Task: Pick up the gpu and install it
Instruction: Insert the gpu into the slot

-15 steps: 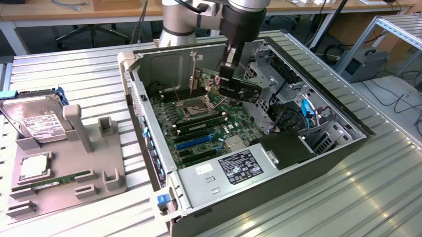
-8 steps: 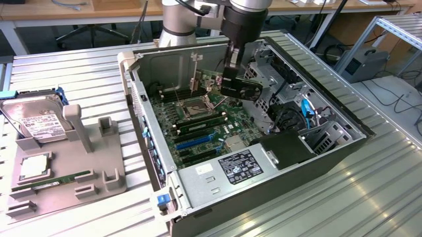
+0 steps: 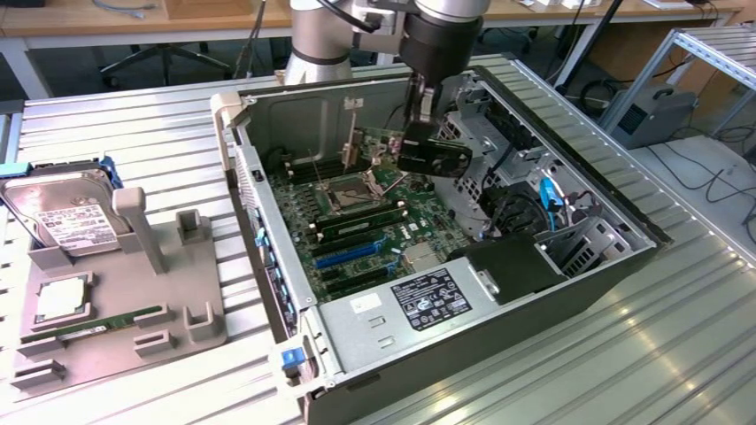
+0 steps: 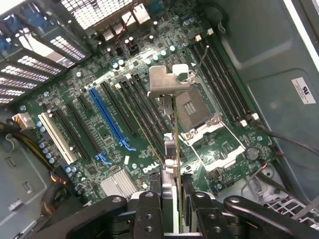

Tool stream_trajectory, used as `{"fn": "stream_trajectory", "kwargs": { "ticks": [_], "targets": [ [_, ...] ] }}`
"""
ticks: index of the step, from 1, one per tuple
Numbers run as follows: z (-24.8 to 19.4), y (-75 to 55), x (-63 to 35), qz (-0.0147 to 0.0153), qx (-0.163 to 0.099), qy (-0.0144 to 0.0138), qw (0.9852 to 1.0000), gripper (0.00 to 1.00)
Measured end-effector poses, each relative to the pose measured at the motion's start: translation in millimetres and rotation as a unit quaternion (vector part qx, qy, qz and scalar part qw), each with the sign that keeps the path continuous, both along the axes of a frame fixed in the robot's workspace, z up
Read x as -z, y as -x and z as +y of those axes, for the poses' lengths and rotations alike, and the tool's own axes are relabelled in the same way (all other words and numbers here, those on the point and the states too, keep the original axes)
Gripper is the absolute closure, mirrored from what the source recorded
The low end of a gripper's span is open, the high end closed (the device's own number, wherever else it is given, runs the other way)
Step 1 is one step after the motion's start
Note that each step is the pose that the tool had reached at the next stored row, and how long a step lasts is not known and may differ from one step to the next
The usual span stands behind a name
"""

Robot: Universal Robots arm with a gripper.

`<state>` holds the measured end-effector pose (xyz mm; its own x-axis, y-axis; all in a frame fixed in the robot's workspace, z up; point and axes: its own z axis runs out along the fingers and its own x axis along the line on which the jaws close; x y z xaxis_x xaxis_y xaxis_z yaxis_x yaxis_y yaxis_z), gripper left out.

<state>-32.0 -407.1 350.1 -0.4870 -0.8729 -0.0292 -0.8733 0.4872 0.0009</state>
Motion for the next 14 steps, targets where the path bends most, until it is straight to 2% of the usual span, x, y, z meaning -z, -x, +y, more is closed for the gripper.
{"fn": "stream_trajectory", "kwargs": {
  "ticks": [7, 14],
  "targets": [
    [0.0, -1.9, 0.7, 0.0, -0.033, 0.0, 0.9995, 0.73],
    [0.0, -3.5, 1.4, 0.0, -0.067, 0.0, 0.9978, 0.73]
  ]
}}
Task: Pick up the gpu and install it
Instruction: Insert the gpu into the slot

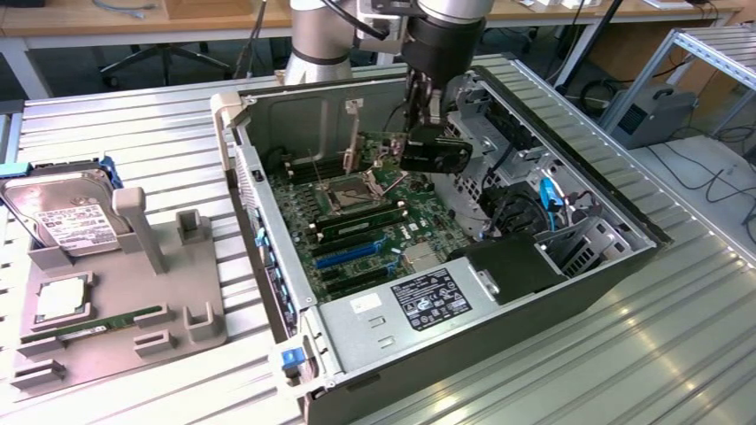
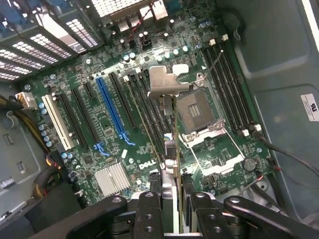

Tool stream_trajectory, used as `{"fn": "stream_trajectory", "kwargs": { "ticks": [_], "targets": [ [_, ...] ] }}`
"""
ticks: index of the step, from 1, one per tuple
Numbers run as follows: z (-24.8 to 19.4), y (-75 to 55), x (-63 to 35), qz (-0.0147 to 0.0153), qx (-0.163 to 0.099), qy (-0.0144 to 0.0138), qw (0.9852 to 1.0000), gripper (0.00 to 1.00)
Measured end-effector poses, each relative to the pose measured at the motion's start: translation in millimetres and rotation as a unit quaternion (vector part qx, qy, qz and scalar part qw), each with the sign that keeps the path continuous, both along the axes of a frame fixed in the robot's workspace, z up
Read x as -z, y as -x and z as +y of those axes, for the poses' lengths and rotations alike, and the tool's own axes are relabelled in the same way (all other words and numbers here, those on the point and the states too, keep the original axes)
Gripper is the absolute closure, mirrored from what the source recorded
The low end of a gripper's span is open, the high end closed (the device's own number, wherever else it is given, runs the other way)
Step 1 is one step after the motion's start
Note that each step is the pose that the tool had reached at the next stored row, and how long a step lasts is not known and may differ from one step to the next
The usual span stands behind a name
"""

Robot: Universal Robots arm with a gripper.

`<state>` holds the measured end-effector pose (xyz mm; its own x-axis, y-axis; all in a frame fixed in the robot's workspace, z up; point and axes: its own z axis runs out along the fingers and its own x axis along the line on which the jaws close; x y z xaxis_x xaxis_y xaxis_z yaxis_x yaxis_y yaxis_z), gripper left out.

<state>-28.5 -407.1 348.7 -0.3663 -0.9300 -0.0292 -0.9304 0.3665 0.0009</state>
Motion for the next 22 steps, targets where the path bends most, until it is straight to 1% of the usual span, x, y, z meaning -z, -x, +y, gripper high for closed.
{"fn": "stream_trajectory", "kwargs": {
  "ticks": [1, 2, 5, 7, 8, 12, 17, 22],
  "targets": [
    [0.0, -0.3, 0.2, 0.0, -0.007, -0.0001, 1.0, 0.73],
    [0.0, -0.7, 0.4, 0.0, -0.019, 0.0, 0.9998, 0.73],
    [0.0, -1.4, 0.9, 0.0, -0.045, 0.0, 0.999, 0.73],
    [0.0, -1.4, 1.0, 0.0, -0.054, 0.0, 0.9986, 0.73],
    [0.0, -1.5, 1.2, 0.0, -0.064, 0.0, 0.998, 0.73],
    [0.0, -1.9, 1.6, 0.0, -0.086, 0.0, 0.9963, 0.73],
    [0.0, -2.0, 2.0, 0.0, -0.115, 0.0, 0.9933, 0.73],
    [0.0, -2.1, 2.1, 0.0, -0.132, 0.0, 0.9912, 0.73]
  ]
}}
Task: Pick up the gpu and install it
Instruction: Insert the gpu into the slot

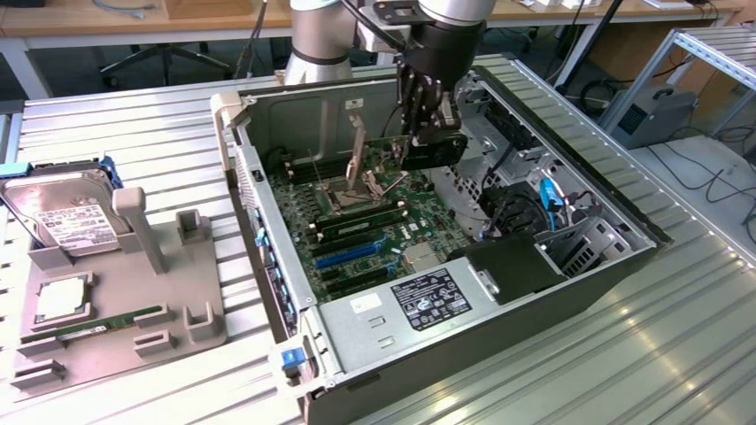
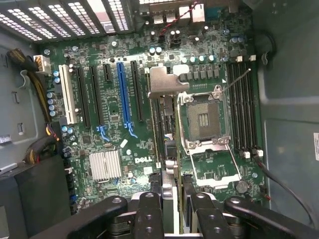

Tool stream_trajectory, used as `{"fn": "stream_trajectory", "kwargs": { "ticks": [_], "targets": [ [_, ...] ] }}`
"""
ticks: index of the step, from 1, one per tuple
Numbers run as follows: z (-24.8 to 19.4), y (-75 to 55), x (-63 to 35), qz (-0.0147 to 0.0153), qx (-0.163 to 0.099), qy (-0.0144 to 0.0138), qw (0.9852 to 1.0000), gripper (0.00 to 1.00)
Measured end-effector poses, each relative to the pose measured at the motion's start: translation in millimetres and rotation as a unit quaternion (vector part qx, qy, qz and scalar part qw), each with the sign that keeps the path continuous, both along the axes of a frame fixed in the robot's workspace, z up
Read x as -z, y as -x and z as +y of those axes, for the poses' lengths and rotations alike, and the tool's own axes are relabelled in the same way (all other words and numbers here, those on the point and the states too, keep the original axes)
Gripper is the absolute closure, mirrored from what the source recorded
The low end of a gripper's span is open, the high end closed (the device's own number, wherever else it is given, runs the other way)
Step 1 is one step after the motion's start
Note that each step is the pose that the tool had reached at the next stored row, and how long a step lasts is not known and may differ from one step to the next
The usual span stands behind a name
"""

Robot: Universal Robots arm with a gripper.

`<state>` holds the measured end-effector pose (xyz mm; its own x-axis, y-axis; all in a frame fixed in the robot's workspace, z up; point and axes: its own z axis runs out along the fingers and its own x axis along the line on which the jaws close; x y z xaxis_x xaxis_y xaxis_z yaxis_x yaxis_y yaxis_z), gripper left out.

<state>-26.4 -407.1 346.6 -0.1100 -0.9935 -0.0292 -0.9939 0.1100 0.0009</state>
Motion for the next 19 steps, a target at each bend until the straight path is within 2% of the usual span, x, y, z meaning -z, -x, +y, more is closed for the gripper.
{"fn": "stream_trajectory", "kwargs": {
  "ticks": [3, 10, 19],
  "targets": [
    [0.0, 0.0, 0.0, 0.0, -0.01, 0.0, 0.9999, 0.73],
    [-0.2, 0.0, 0.1, 0.0, -0.01, -0.0001, 0.9999, 0.73],
    [-4.7, 3.3, 0.5, 0.0, -0.01, 0.0, 0.9999, 0.73]
  ]
}}
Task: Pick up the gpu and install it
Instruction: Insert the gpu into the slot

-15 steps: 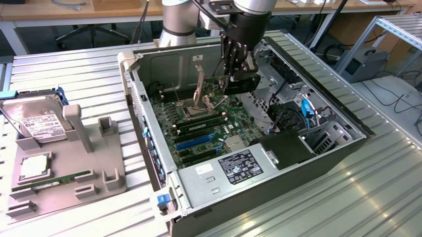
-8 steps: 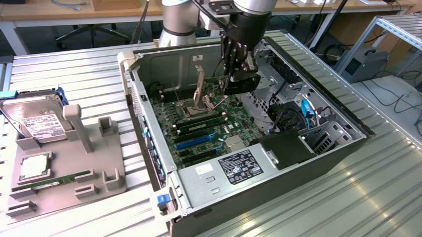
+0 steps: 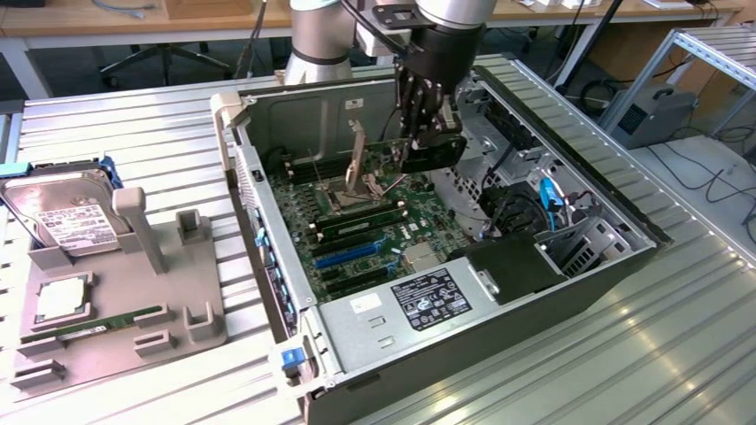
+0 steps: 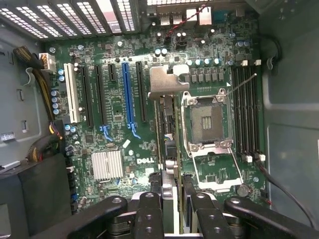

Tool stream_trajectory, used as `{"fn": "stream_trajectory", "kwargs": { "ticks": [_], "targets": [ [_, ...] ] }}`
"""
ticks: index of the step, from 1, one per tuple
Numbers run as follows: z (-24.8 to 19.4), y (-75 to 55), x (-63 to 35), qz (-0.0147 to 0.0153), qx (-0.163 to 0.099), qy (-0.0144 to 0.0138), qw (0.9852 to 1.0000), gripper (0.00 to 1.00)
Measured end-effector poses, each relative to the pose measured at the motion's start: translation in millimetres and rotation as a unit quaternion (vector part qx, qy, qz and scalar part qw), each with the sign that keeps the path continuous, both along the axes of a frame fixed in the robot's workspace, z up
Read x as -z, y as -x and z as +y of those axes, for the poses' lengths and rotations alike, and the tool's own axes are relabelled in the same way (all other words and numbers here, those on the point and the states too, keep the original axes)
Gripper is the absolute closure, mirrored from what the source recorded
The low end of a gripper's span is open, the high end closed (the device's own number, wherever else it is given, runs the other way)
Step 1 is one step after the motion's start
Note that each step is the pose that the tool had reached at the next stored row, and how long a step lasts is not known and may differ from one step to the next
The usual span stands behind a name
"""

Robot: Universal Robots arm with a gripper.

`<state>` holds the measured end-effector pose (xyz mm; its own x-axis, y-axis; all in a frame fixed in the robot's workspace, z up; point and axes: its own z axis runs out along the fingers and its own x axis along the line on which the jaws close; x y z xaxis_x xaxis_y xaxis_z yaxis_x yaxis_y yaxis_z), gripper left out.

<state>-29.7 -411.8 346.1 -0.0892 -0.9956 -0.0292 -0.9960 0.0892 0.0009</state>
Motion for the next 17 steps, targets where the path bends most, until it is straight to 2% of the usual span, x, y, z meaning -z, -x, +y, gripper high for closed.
{"fn": "stream_trajectory", "kwargs": {
  "ticks": [17],
  "targets": [
    [-13.6, 4.3, 0.9, 0.0, 0.0, 0.0, 1.0, 0.73]
  ]
}}
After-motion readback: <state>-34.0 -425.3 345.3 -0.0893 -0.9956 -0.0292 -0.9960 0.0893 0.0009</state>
